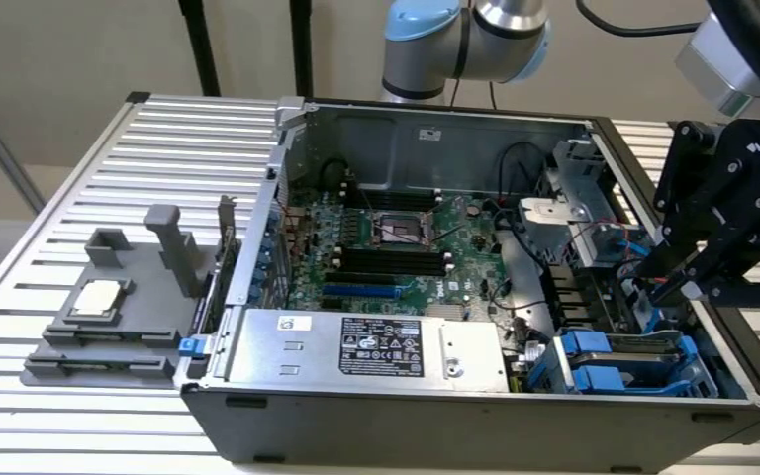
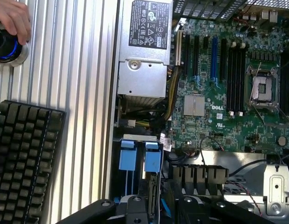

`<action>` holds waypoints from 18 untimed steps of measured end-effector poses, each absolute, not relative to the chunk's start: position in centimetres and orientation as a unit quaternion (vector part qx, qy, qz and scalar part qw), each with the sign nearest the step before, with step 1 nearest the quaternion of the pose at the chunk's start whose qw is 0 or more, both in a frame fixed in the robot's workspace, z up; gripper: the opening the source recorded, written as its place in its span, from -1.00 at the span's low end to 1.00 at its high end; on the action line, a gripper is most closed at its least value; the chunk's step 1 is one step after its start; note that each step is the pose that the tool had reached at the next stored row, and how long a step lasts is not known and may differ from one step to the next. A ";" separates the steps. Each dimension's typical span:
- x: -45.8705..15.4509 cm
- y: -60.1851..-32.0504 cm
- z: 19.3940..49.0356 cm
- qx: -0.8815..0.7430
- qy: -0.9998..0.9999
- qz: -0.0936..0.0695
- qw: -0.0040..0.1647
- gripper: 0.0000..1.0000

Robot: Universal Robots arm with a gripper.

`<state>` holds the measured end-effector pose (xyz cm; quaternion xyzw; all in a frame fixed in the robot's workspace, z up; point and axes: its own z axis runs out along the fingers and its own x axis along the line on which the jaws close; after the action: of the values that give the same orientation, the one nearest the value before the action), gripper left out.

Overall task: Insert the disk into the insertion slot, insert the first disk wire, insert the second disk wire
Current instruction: 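Insert the disk into the insertion slot, then insert the first disk wire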

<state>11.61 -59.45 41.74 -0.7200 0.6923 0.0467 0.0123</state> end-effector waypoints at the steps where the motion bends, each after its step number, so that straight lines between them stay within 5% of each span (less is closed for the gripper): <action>1: 11.6 -59.5 41.7 -0.720 0.692 0.047 0.012 -0.39; 18: 11.8 -59.2 41.7 -0.720 0.692 0.047 0.012 -0.39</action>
<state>11.77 -59.25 41.74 -0.7201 0.6922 0.0467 0.0123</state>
